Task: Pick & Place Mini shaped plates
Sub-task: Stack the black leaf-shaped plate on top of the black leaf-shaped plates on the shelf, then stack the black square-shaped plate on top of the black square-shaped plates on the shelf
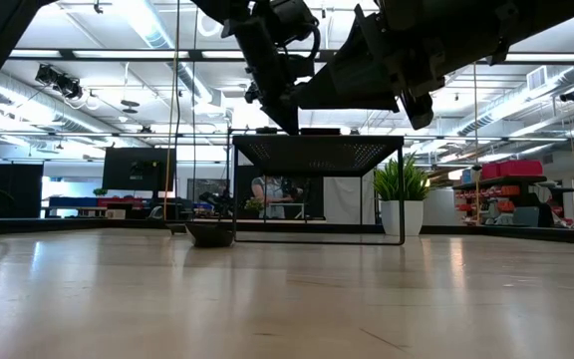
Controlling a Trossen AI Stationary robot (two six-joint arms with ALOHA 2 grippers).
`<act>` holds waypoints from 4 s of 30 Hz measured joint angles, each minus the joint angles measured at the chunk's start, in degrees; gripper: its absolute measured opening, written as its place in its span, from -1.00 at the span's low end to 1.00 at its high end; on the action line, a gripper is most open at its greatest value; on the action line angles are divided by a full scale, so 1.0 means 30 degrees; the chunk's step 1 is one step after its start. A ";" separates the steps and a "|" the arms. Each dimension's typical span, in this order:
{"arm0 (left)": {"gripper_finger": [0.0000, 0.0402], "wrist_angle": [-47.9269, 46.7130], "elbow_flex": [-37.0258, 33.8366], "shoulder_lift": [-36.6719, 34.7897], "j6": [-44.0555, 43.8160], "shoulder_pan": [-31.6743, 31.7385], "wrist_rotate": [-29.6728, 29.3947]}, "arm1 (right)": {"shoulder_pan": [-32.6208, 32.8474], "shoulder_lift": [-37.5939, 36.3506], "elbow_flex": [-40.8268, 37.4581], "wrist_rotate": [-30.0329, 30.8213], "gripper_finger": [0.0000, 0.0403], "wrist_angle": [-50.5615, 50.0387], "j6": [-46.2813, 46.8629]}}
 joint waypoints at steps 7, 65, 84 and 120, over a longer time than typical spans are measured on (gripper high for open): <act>-0.47 -0.1810 0.0971 -0.0200 0.0051 -0.0143 0.0007 | -0.0002 0.0000 0.0000 0.0000 -0.98 0.0003 0.0000; -0.28 1.0937 -2.2491 -0.8783 1.3672 0.1646 0.4667 | -0.0413 0.0000 0.0007 -0.0510 -0.98 0.0775 -0.0517; -0.94 1.0449 -2.2463 -0.9609 1.1709 -0.0337 0.2815 | -0.0420 0.0000 0.0007 -0.0522 -0.98 0.0709 -0.0517; -0.96 1.3435 -1.8316 -1.2677 0.4561 -1.7924 0.7021 | -0.0753 0.0007 0.7490 -1.0057 -0.30 -0.4509 -0.7248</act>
